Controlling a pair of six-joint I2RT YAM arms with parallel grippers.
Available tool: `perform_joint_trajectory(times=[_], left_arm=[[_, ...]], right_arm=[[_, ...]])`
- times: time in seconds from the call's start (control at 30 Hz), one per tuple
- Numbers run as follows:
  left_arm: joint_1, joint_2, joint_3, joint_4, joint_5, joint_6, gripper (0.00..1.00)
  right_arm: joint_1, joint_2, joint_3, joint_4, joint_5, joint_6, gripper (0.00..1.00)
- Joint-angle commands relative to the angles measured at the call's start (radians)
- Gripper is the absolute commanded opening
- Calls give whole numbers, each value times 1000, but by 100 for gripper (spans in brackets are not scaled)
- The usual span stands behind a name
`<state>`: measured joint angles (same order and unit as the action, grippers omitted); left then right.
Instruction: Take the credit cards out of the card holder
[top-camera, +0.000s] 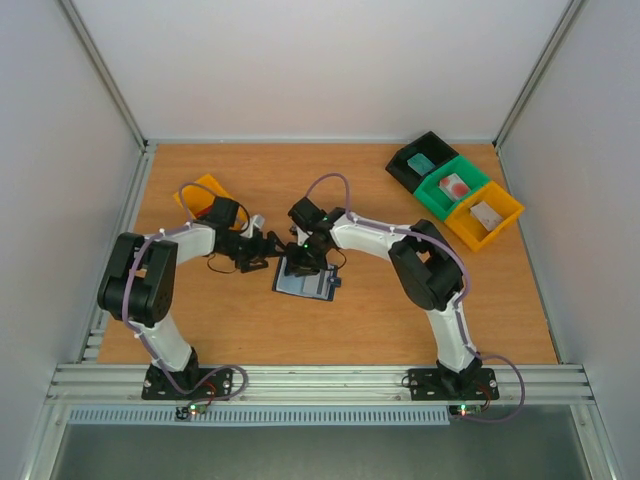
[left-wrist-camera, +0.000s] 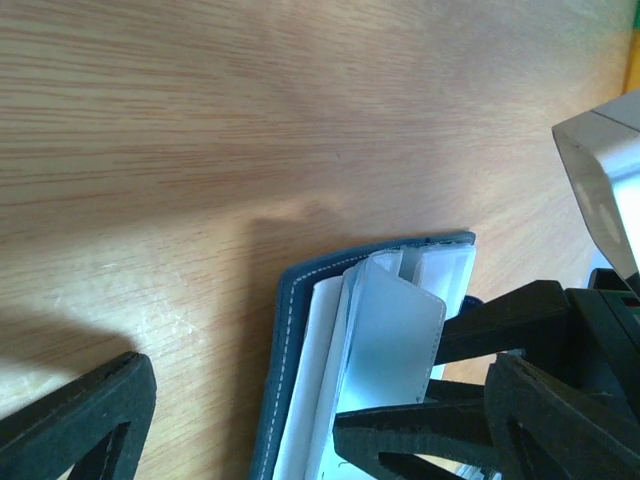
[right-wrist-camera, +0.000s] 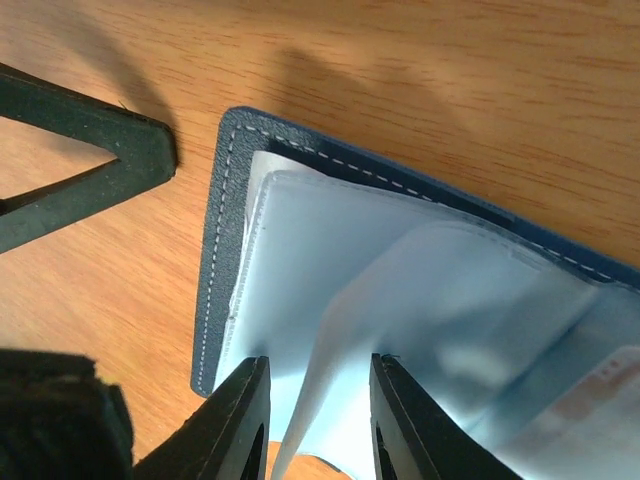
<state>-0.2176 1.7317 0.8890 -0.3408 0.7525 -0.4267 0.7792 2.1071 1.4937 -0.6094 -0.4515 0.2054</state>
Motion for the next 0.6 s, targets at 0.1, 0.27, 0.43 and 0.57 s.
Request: perform_joint_trajectory(times=[0.1, 0.27, 0.43, 0.57], left_arm=[[-10, -6, 27, -30, 80, 24, 92], [-5, -39, 19, -25, 71, 29, 92], [-3, -46, 45, -66, 39, 63, 91], [-3, -44, 26, -58, 36, 77, 92]], right_arm=[[23, 29, 156, -24, -20, -23, 36], [28, -53, 167, -62, 1, -39, 42], [28, -167, 163, -183, 90, -100, 45], [23, -258, 105, -276, 207, -130, 47]])
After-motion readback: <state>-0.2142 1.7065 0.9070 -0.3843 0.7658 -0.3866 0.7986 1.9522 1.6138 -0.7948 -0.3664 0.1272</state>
